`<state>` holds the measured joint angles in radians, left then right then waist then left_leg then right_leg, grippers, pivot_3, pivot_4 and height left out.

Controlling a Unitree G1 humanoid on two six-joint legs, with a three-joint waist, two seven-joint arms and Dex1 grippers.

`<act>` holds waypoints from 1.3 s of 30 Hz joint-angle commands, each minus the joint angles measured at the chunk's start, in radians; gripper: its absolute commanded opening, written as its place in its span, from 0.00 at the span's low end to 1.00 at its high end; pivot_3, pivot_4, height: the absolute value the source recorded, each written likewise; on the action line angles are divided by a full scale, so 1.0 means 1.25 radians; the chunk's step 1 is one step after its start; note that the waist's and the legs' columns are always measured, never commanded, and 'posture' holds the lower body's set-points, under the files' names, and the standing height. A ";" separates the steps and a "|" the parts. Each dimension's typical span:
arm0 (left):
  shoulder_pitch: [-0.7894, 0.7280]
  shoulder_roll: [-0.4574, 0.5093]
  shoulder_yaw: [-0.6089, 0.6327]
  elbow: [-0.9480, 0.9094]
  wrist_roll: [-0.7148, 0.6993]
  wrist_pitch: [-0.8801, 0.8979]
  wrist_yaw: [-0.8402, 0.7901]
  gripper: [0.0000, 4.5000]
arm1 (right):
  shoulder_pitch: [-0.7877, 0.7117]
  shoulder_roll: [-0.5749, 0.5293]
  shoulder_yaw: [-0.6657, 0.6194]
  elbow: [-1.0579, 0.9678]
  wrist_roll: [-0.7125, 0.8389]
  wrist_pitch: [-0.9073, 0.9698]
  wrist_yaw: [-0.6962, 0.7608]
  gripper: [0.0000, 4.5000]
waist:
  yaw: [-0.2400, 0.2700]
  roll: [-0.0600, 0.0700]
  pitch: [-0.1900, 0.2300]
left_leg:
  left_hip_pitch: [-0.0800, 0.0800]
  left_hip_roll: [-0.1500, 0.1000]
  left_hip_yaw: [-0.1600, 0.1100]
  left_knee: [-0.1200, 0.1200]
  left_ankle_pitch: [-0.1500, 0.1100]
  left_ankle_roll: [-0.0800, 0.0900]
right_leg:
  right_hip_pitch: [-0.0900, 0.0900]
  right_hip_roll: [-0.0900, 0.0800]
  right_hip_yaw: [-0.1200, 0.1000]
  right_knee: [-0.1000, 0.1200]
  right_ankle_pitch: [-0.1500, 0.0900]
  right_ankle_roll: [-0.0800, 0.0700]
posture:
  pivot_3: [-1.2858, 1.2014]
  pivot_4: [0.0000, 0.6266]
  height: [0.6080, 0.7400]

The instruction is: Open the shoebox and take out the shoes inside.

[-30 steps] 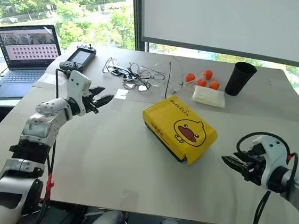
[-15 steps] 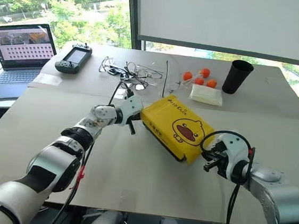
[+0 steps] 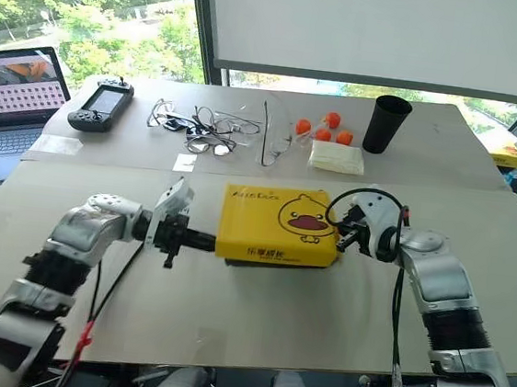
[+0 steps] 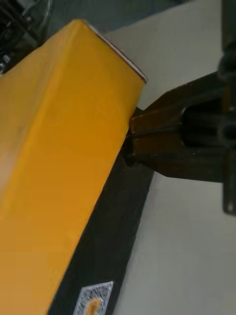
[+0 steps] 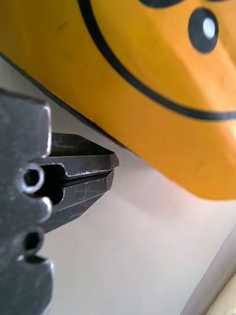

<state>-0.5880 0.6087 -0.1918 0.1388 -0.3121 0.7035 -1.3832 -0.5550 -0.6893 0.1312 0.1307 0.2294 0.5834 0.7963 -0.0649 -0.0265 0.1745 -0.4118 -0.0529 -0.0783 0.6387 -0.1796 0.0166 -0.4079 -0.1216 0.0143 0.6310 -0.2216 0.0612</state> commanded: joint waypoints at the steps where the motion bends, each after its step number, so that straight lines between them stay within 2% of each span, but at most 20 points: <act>1: 0.033 0.045 -0.002 -0.120 -0.033 0.045 -0.001 0.00 | -0.005 0.003 0.006 -0.078 0.042 0.012 0.075 0.01 | 0.006 0.000 0.000 | 0.000 0.000 0.000 0.000 0.000 0.000 | 0.000 0.000 0.000 0.000 0.000 0.000 | 0.52 0.24 1.00; 6: 0.090 0.116 0.037 -0.174 -0.029 0.042 0.028 0.00 | 0.086 -0.054 -0.001 -0.283 0.129 0.117 0.160 0.01 | 0.021 0.001 0.000 | 0.000 0.000 -0.002 0.000 0.000 0.000 | 0.000 0.000 0.000 -0.001 0.000 -0.001 | 0.52 0.24 1.00; 9: 0.107 0.154 0.038 -0.180 -0.017 0.022 0.031 0.00 | 0.127 -0.083 -0.003 -0.334 0.130 0.140 0.161 0.01 | 0.024 0.001 0.000 | 0.000 0.000 -0.002 0.000 -0.001 0.000 | -0.001 0.000 0.000 -0.001 0.000 -0.001 | 0.52 0.24 1.00; 12: 0.128 0.217 -0.018 -0.177 0.075 -0.063 0.047 0.00 | 0.153 -0.126 -0.028 -0.321 0.123 0.125 0.181 0.01 | 0.025 0.001 0.000 | 0.001 0.000 -0.001 0.000 -0.001 -0.001 | 0.000 -0.001 0.000 -0.001 -0.001 0.001 | 0.52 0.24 1.00; 14: 0.161 0.291 -0.024 -0.209 0.082 -0.090 -0.004 0.00 | 0.163 -0.185 -0.064 -0.249 0.116 0.095 0.223 0.01 | 0.024 0.001 0.000 | 0.002 0.001 -0.001 0.000 -0.001 -0.001 | 0.001 -0.001 0.001 -0.001 -0.002 0.002 | 0.52 0.24 1.00; 18: 0.176 0.375 0.024 -0.215 0.074 -0.114 -0.013 0.00 | 0.152 -0.256 -0.075 -0.126 0.106 0.032 0.301 0.01 | 0.025 0.002 0.001 | 0.002 0.002 0.001 -0.001 -0.002 -0.001 | 0.000 -0.001 0.002 -0.001 -0.002 -0.002 | 0.52 0.24 1.00; 22: 0.158 0.404 0.118 -0.206 0.002 -0.077 -0.014 0.00 | 0.137 -0.247 -0.061 -0.118 0.143 0.031 0.375 0.01 | 0.023 0.002 0.001 | 0.002 0.005 0.003 -0.002 -0.002 -0.001 | 0.000 0.002 0.000 -0.001 -0.004 0.000 | 0.52 0.24 1.00; 26: 0.089 0.410 0.247 -0.242 -0.162 0.057 -0.030 0.24 | 0.125 -0.194 -0.062 -0.157 0.215 0.074 0.413 0.00 | 0.022 0.001 0.002 | 0.002 0.009 0.003 -0.001 -0.002 -0.001 | 0.000 0.005 0.001 -0.002 -0.004 0.001 | 0.52 0.24 1.00; 29: 0.038 0.445 0.270 -0.286 -0.166 0.076 0.005 0.47 | 0.118 -0.167 -0.063 -0.157 0.249 0.104 0.432 0.00 | 0.020 0.002 0.003 | 0.002 0.011 0.003 -0.001 -0.003 -0.003 | 0.000 0.007 0.000 -0.001 -0.004 0.001 | 0.52 0.24 1.00; 32: -0.037 0.465 0.308 -0.335 -0.239 0.153 0.033 0.67 | 0.106 -0.143 -0.078 -0.146 0.290 0.126 0.446 0.00 | 0.021 0.001 0.003 | 0.002 0.011 0.004 -0.001 -0.003 -0.003 | 0.000 0.008 0.000 -0.001 -0.004 0.001 | 0.52 0.24 1.00; 36: -0.070 0.468 0.327 -0.365 -0.294 0.207 0.064 0.99 | 0.085 -0.108 -0.098 -0.136 0.348 0.159 0.457 0.00 | 0.019 0.001 0.003 | 0.003 0.011 0.005 0.000 -0.003 -0.003 | 0.001 0.008 0.001 -0.001 -0.004 0.001 | 0.52 0.24 1.00; 39: -0.074 0.472 0.340 -0.385 -0.324 0.231 0.086 1.00 | 0.061 -0.073 -0.117 -0.110 0.388 0.183 0.449 0.00 | 0.018 0.001 0.003 | 0.004 0.012 0.005 0.000 -0.003 -0.003 | 0.001 0.010 0.001 -0.001 -0.004 0.000 | 0.52 0.24 1.00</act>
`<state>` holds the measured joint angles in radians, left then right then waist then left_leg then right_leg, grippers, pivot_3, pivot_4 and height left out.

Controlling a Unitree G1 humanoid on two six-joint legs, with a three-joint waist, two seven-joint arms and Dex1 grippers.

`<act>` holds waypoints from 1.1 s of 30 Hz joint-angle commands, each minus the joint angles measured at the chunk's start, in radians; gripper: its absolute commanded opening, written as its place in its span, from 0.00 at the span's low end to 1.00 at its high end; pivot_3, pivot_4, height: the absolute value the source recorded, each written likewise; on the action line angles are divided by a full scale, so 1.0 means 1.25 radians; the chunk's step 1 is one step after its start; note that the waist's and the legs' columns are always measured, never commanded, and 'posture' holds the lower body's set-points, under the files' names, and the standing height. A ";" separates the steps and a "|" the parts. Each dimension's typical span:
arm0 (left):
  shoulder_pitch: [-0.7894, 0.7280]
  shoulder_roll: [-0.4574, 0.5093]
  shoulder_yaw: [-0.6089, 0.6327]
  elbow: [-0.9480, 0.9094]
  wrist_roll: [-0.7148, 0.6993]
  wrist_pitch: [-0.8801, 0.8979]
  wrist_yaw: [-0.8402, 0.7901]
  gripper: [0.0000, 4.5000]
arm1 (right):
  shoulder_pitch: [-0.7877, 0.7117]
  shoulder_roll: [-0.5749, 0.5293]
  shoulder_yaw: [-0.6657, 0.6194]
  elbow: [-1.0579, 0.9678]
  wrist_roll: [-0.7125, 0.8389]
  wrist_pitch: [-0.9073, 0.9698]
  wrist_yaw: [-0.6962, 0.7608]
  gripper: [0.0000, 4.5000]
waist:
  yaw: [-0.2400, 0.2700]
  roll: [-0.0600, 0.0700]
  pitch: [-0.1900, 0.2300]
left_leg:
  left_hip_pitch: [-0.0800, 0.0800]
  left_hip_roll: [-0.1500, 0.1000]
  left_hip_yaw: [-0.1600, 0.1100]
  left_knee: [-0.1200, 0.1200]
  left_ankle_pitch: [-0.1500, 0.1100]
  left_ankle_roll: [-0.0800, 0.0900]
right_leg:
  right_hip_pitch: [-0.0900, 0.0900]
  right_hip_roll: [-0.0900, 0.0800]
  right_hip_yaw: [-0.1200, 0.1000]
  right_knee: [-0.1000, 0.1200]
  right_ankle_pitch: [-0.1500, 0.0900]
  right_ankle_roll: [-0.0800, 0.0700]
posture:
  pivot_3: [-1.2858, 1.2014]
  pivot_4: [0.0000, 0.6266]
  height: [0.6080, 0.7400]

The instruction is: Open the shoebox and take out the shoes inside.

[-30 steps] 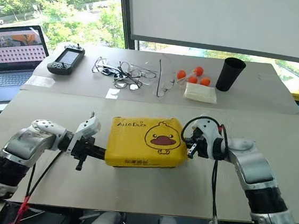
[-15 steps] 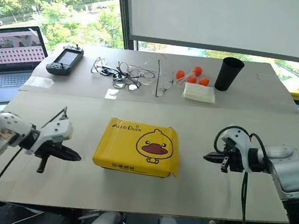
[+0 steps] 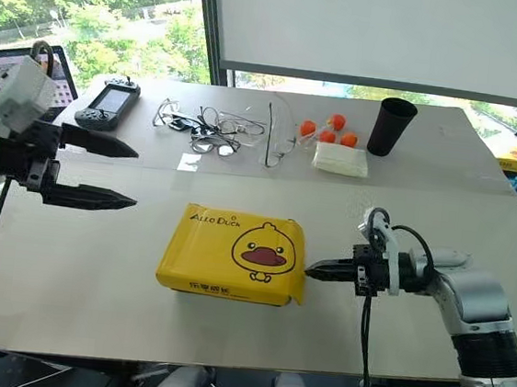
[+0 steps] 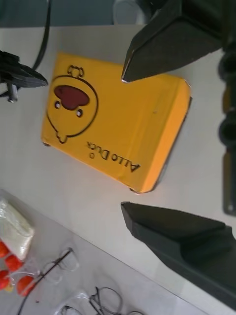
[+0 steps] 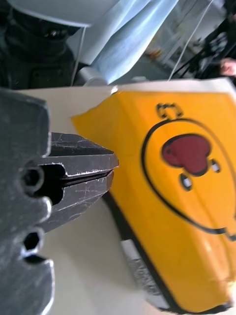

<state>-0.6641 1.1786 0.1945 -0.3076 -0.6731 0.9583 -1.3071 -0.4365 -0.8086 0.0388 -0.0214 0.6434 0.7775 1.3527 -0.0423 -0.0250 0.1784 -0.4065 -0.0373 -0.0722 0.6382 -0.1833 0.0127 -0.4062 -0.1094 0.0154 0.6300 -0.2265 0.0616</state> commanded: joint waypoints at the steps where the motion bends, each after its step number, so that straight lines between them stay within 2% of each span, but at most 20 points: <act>1: -0.012 0.017 0.033 -0.034 -0.042 0.031 0.032 1.00 | -0.039 0.029 -0.045 0.024 0.057 0.029 0.003 0.00 | 0.000 0.000 0.000 | 0.000 0.000 0.000 0.000 0.000 0.000 | 0.000 0.000 0.000 0.000 0.000 0.000 | 0.52 0.24 1.00; 2: -0.011 0.019 0.036 -0.037 -0.048 0.035 0.039 1.00 | -0.042 0.032 -0.040 0.037 0.047 0.023 0.000 0.00 | 0.000 0.000 0.000 | 0.000 0.000 0.000 0.000 0.000 0.000 | 0.000 0.001 0.000 0.000 0.000 -0.001 | 0.52 0.24 1.00; 6: 0.026 0.048 0.043 -0.050 -0.032 0.015 0.050 1.00 | -0.047 0.002 0.046 0.141 -0.128 -0.093 -0.039 0.00 | 0.001 0.000 0.000 | 0.000 0.000 0.001 0.000 0.000 0.000 | 0.000 0.001 0.000 0.000 0.000 -0.001 | 0.52 0.24 1.00; 10: 0.002 0.026 0.073 -0.031 -0.084 0.030 0.071 1.00 | -0.062 0.013 0.073 0.210 -0.174 -0.117 -0.037 0.00 | 0.003 0.000 0.000 | 0.000 0.000 0.001 0.000 0.000 -0.001 | -0.001 0.001 0.000 0.000 0.000 -0.001 | 0.52 0.24 1.00; 13: -0.020 0.021 0.061 -0.016 -0.093 0.026 0.083 1.00 | -0.027 0.019 0.111 0.163 -0.182 -0.131 0.005 0.00 | 0.002 0.000 0.000 | 0.000 0.000 0.001 0.000 0.000 -0.001 | -0.001 0.001 0.000 0.000 0.000 -0.002 | 0.52 0.24 1.00; 17: -0.030 0.023 0.040 -0.002 -0.088 0.012 0.087 1.00 | 0.009 0.052 0.093 0.066 -0.107 -0.084 0.028 0.00 | -0.001 0.000 0.000 | 0.000 0.000 0.001 0.000 -0.001 -0.001 | -0.001 0.002 0.001 0.000 0.000 -0.002 | 0.52 0.24 1.00; 21: -0.017 0.038 0.029 -0.003 -0.093 0.014 0.075 1.00 | 0.000 0.076 0.003 -0.015 0.032 0.004 0.030 0.00 | 0.000 0.000 0.000 | 0.000 0.001 0.001 0.000 -0.001 -0.001 | -0.001 0.002 0.001 0.001 0.000 -0.002 | 0.52 0.24 1.00; 24: -0.038 0.024 0.042 -0.002 -0.127 0.032 0.085 1.00 | -0.065 0.153 -0.059 0.005 0.094 0.037 -0.065 0.00 | -0.002 0.000 0.001 | 0.001 0.001 0.001 0.000 -0.001 -0.001 | -0.001 0.002 0.001 0.001 0.001 -0.002 | 0.52 0.24 1.00; 29: -0.075 -0.037 0.060 -0.017 -0.201 0.059 0.137 1.00 | -0.215 0.286 -0.140 0.135 0.106 0.023 -0.236 0.00 | 0.000 0.000 0.001 | 0.002 0.003 0.001 0.000 -0.001 -0.001 | -0.001 0.005 0.001 0.001 0.001 -0.003 | 0.52 0.24 1.00; 31: -0.078 -0.053 0.066 -0.030 -0.231 0.072 0.157 1.00 | -0.298 0.348 -0.172 0.234 0.070 -0.009 -0.372 0.00 | -0.001 0.000 0.001 | 0.001 0.003 0.001 0.000 -0.001 -0.001 | -0.001 0.005 0.001 0.001 0.004 -0.007 | 0.52 0.24 1.00; 33: -0.063 -0.057 0.074 -0.043 -0.240 0.074 0.175 1.00 | -0.357 0.377 -0.145 0.295 -0.028 -0.043 -0.508 0.00 | -0.003 0.000 0.001 | 0.001 0.002 0.001 0.000 -0.001 -0.001 | -0.002 0.005 0.002 0.001 0.005 -0.009 | 0.52 0.24 1.00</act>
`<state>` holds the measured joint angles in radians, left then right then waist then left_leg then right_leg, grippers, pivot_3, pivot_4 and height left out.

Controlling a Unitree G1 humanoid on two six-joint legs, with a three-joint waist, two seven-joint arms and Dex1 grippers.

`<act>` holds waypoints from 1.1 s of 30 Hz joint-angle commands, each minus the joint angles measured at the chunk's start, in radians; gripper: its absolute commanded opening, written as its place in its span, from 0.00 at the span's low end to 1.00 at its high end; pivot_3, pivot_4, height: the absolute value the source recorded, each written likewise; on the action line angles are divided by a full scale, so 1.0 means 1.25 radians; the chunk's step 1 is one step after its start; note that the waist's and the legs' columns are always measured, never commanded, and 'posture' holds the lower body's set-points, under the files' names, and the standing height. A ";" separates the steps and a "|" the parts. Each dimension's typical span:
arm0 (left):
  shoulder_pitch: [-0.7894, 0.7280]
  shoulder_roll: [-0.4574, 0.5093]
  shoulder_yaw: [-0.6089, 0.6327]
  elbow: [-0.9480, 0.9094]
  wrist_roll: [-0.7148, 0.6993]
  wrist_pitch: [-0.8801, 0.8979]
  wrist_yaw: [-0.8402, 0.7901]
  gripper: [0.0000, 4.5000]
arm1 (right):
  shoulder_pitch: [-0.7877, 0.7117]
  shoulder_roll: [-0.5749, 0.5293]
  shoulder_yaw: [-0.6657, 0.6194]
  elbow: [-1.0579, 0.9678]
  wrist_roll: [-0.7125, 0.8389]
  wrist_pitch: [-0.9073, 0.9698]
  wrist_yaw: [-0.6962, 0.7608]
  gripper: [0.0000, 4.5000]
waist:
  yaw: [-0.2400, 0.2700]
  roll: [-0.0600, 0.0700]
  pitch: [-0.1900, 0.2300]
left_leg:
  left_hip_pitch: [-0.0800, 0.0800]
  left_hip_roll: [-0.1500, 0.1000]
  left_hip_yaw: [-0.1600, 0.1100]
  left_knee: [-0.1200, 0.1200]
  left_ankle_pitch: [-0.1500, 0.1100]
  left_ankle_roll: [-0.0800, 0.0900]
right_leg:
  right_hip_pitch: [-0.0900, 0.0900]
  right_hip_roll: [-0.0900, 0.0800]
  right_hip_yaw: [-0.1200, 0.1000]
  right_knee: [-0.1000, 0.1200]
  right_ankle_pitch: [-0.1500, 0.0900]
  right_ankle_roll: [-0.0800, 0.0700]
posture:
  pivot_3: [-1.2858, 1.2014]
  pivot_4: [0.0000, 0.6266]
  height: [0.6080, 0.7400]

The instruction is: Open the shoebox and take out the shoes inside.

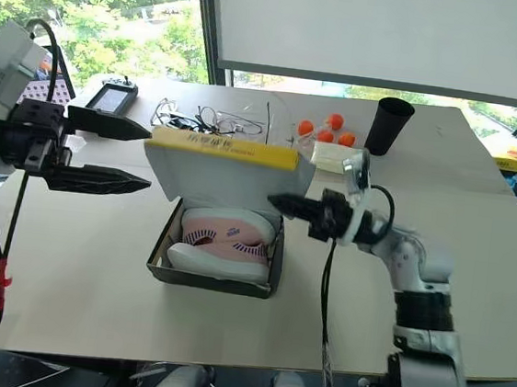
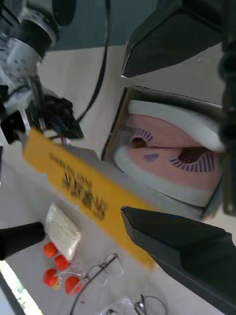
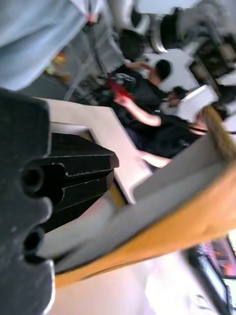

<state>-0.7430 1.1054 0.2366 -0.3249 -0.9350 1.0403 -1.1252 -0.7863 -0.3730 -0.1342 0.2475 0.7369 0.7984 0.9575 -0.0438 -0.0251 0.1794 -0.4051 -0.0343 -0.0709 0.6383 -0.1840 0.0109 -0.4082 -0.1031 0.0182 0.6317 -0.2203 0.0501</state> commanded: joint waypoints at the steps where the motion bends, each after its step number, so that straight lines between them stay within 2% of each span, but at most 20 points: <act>1: 0.010 0.004 0.045 -0.034 -0.031 0.008 0.034 1.00 | -0.078 0.016 0.031 0.063 -0.133 -0.048 -0.187 0.00 | -0.001 0.000 0.000 | 0.000 0.000 0.000 0.000 0.000 0.000 | -0.001 0.000 0.000 0.000 0.000 -0.001 | 0.52 0.24 1.00; 3: 0.023 0.010 0.053 -0.037 -0.033 0.008 0.041 1.00 | -0.063 -0.025 0.080 0.000 -0.134 0.016 -0.134 0.00 | 0.004 0.000 0.000 | -0.003 0.000 0.001 -0.002 0.000 -0.001 | -0.005 0.000 0.001 0.001 0.000 -0.001 | 0.52 0.24 1.00; 5: 0.042 0.019 0.059 -0.041 -0.031 0.004 0.043 1.00 | -0.063 -0.070 0.086 -0.077 -0.054 0.132 -0.068 0.00 | 0.008 0.000 0.000 | -0.008 0.000 0.000 -0.002 0.001 -0.001 | -0.011 0.000 0.001 0.002 0.000 -0.001 | 0.52 0.24 1.00; 8: 0.070 0.029 0.052 -0.056 -0.025 -0.007 0.041 1.00 | -0.078 -0.143 0.164 -0.177 -0.023 0.249 -0.002 0.17 | 0.004 0.001 0.000 | -0.014 -0.001 0.001 0.001 0.001 -0.002 | -0.015 0.000 0.001 0.008 0.001 -0.001 | 0.52 0.24 1.00; 11: 0.087 0.020 0.047 -0.064 -0.030 -0.016 0.044 1.00 | -0.137 -0.109 0.207 -0.190 -0.056 0.260 -0.046 0.41 | -0.009 0.000 0.000 | -0.012 -0.001 0.002 0.002 0.001 -0.002 | -0.014 -0.001 0.002 0.007 0.001 -0.001 | 0.52 0.24 1.00; 13: 0.089 0.015 0.038 -0.060 -0.014 -0.030 0.053 1.00 | -0.171 -0.106 0.276 -0.208 -0.099 0.285 -0.070 0.55 | -0.014 0.000 0.001 | -0.008 0.000 0.005 0.002 0.001 -0.002 | -0.012 0.000 0.004 0.007 0.000 -0.001 | 0.52 0.24 1.00; 16: 0.093 0.007 0.036 -0.062 -0.012 -0.040 0.062 1.00 | -0.232 -0.077 0.335 -0.177 -0.072 0.408 -0.051 0.79 | -0.012 0.000 0.001 | -0.005 0.006 0.006 0.002 0.001 -0.002 | -0.011 0.006 0.005 0.008 -0.002 0.000 | 0.52 0.24 1.00; 19: 0.113 0.009 0.042 -0.073 -0.005 -0.046 0.068 1.00 | -0.268 -0.063 0.384 -0.129 -0.078 0.445 -0.021 1.00 | -0.010 0.000 0.001 | -0.005 0.009 0.006 0.002 0.001 -0.002 | -0.012 0.010 0.005 0.009 0.002 -0.007 | 0.52 0.24 1.00; 25: 0.159 0.021 0.085 -0.101 -0.019 -0.038 0.092 1.00 | -0.298 -0.072 0.505 -0.050 -0.138 0.405 0.048 1.00 | -0.008 0.000 0.001 | -0.005 0.010 0.008 0.002 0.001 -0.002 | -0.013 0.010 0.007 0.008 0.002 -0.008 | 0.52 0.24 1.00; 30: 0.177 0.024 0.088 -0.110 0.002 -0.057 0.106 1.00 | -0.279 -0.017 0.571 0.038 -0.209 0.338 0.058 1.00 | -0.012 0.000 0.001 | -0.003 0.011 0.010 0.002 0.000 -0.002 | -0.013 0.011 0.008 0.009 0.002 -0.008 | 0.52 0.24 1.00; 33: 0.182 0.024 0.073 -0.109 0.029 -0.080 0.109 1.00 | -0.276 0.002 0.575 0.068 -0.227 0.328 0.077 0.82 | -0.013 0.000 0.001 | -0.001 0.012 0.011 0.002 0.000 -0.002 | -0.012 0.012 0.010 0.009 0.002 -0.008 | 0.52 0.24 1.00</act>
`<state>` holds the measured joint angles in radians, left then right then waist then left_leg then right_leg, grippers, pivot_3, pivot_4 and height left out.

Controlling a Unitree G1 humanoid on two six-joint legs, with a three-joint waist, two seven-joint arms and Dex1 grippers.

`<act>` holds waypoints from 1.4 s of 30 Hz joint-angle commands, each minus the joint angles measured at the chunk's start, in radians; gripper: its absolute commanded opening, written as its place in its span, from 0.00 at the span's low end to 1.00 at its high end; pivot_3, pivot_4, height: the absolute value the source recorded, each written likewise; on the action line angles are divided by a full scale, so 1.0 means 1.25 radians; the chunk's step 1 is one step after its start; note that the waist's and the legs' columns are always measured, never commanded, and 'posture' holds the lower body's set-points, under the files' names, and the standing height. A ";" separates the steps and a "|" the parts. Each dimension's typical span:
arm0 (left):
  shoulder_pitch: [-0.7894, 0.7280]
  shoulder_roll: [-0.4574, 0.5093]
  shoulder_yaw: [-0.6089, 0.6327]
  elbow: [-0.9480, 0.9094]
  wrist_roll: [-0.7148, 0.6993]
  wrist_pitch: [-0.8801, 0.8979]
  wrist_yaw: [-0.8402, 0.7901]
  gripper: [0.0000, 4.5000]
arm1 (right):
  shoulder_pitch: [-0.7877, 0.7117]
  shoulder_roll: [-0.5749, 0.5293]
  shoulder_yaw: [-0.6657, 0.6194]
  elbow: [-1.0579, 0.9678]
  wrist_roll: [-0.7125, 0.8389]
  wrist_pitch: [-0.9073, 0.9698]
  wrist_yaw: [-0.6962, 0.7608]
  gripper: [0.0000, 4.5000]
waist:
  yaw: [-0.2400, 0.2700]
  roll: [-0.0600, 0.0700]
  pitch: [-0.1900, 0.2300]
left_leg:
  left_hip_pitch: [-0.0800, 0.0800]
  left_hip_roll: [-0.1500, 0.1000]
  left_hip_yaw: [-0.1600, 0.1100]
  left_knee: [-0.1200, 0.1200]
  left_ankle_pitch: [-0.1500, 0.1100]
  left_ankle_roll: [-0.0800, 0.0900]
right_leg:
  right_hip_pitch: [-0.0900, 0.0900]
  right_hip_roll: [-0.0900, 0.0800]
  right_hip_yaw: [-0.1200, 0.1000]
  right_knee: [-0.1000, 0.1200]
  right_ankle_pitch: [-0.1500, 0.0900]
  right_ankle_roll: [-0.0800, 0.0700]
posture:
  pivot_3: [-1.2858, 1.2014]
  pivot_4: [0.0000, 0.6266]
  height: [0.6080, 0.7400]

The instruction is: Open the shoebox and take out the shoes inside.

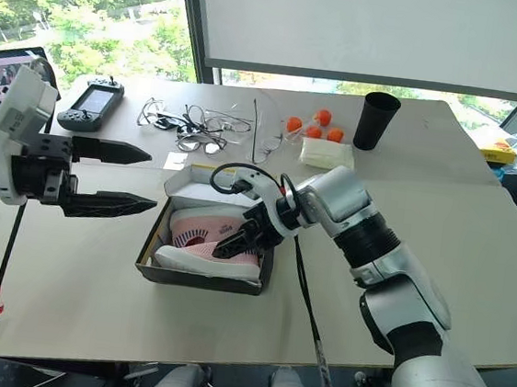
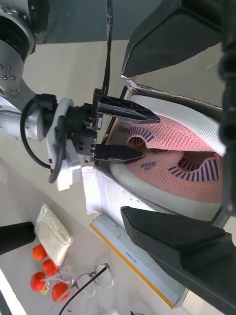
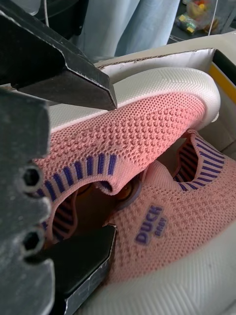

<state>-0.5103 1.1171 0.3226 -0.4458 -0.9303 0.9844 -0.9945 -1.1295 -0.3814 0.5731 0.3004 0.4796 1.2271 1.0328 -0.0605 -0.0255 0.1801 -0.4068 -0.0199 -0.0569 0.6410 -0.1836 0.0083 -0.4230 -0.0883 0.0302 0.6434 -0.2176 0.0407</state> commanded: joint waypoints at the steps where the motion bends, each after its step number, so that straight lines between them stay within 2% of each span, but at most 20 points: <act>1: -0.002 0.017 0.001 -0.010 0.034 -0.041 0.004 1.00 | -0.004 0.007 0.009 0.026 -0.021 -0.015 0.032 0.75 | 0.001 0.000 0.000 | 0.000 0.000 0.000 0.000 0.000 0.000 | 0.000 0.000 0.000 0.000 0.000 0.000 | 0.52 0.24 1.00; 8: 0.012 0.023 -0.003 -0.012 0.055 -0.064 0.001 1.00 | -0.010 -0.002 -0.048 -0.004 -0.007 -0.035 0.093 0.21 | -0.001 0.000 0.000 | 0.000 0.001 0.001 0.000 0.000 -0.001 | -0.001 0.001 0.001 0.000 0.001 -0.001 | 0.52 0.24 1.00; 11: 0.015 0.021 -0.004 -0.010 0.059 -0.069 0.002 1.00 | -0.006 -0.001 -0.091 -0.025 0.021 -0.013 0.108 0.01 | -0.003 0.000 0.000 | 0.000 0.001 0.001 0.000 -0.001 -0.001 | -0.001 0.001 0.001 0.000 0.001 -0.001 | 0.52 0.24 1.00; 17: -0.008 0.006 -0.024 -0.006 0.057 -0.068 0.021 1.00 | 0.016 0.045 -0.197 0.002 0.003 -0.072 0.022 0.00 | -0.003 0.000 0.000 | -0.001 0.001 0.001 0.000 -0.001 -0.002 | -0.001 0.001 0.002 0.000 0.001 -0.001 | 0.52 0.24 1.00; 22: -0.022 -0.009 -0.043 -0.006 0.054 -0.070 0.025 1.00 | 0.013 0.081 -0.323 0.016 0.098 0.045 0.012 0.00 | 0.003 0.000 0.000 | -0.001 0.001 0.001 0.000 -0.001 -0.002 | -0.002 0.001 0.002 0.000 0.001 -0.001 | 0.52 0.24 1.00; 25: -0.029 -0.009 -0.053 0.000 0.059 -0.074 0.020 1.00 | 0.034 0.081 -0.320 0.015 0.076 0.030 -0.017 0.00 | 0.003 0.000 0.000 | -0.001 0.001 0.001 0.000 -0.001 -0.002 | -0.002 0.001 0.002 -0.001 0.001 -0.001 | 0.52 0.24 1.00; 27: -0.032 -0.009 -0.057 0.003 0.061 -0.075 0.018 1.00 | 0.021 0.100 -0.393 0.053 0.113 0.068 -0.038 0.00 | 0.003 0.000 0.000 | -0.001 0.001 0.001 0.000 -0.001 -0.002 | -0.002 0.001 0.002 -0.001 0.001 -0.001 | 0.52 0.24 1.00; 29: -0.035 -0.006 -0.062 0.006 0.066 -0.078 0.013 1.00 | 0.044 0.091 -0.369 0.023 0.074 0.027 -0.073 0.00 | 0.003 0.000 0.000 | -0.001 0.001 0.002 0.000 -0.001 -0.002 | -0.002 0.001 0.002 -0.001 0.001 -0.001 | 0.52 0.24 1.00; 31: -0.040 -0.007 -0.066 0.009 0.067 -0.079 0.011 1.00 | 0.059 0.099 -0.395 -0.008 0.105 0.055 -0.080 0.00 | 0.003 0.000 0.000 | -0.001 0.001 0.002 0.000 -0.001 -0.002 | -0.002 0.001 0.002 -0.001 0.001 -0.001 | 0.52 0.24 1.00; 33: -0.043 -0.007 -0.073 0.011 0.072 -0.082 0.010 1.00 | 0.083 0.099 -0.359 -0.040 0.048 -0.008 -0.133 0.00 | 0.004 0.000 0.000 | -0.001 0.001 0.002 0.000 -0.001 -0.002 | -0.001 0.001 0.002 -0.001 0.001 -0.001 | 0.52 0.24 1.00; 36: -0.047 -0.008 -0.079 0.013 0.072 -0.084 0.009 1.00 | 0.093 0.124 -0.424 -0.062 0.110 0.045 -0.146 0.00 | 0.003 -0.001 0.000 | -0.001 0.001 0.002 0.000 -0.001 -0.002 | -0.002 0.001 0.003 -0.001 0.001 -0.001 | 0.52 0.24 1.00; 38: -0.051 -0.008 -0.083 0.016 0.075 -0.086 0.007 1.00 | 0.124 0.130 -0.405 -0.080 0.077 0.031 -0.196 0.00 | 0.003 -0.001 0.000 | -0.002 0.001 0.002 0.000 -0.001 -0.002 | -0.002 0.002 0.003 -0.001 0.001 -0.001 | 0.52 0.24 1.00; 40: -0.053 -0.009 -0.086 0.019 0.079 -0.090 0.004 1.00 | 0.136 0.169 -0.497 -0.090 0.154 0.085 -0.211 0.00 | 0.003 -0.001 0.000 | -0.001 0.001 0.002 -0.001 -0.001 -0.002 | -0.002 0.002 0.003 -0.001 0.001 -0.001 | 0.52 0.24 1.00; 42: -0.052 -0.009 -0.089 0.021 0.085 -0.093 0.003 1.00 | 0.099 0.239 -0.708 -0.006 0.266 0.127 -0.295 0.00 | 0.003 -0.001 0.001 | -0.002 0.001 0.002 -0.001 -0.001 -0.002 | -0.002 0.002 0.003 -0.001 0.001 -0.001 | 0.52 0.24 1.00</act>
<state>-0.5552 1.1008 0.2062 -0.4175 -0.8345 0.8924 -0.9872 -0.9434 -0.1254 -0.0907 0.2606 0.6699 1.3595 0.7307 -0.0569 -0.0267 0.1809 -0.4087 -0.0182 -0.0542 0.6403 -0.1854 0.0056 -0.4253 -0.0862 0.0342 0.6425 -0.2166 0.0391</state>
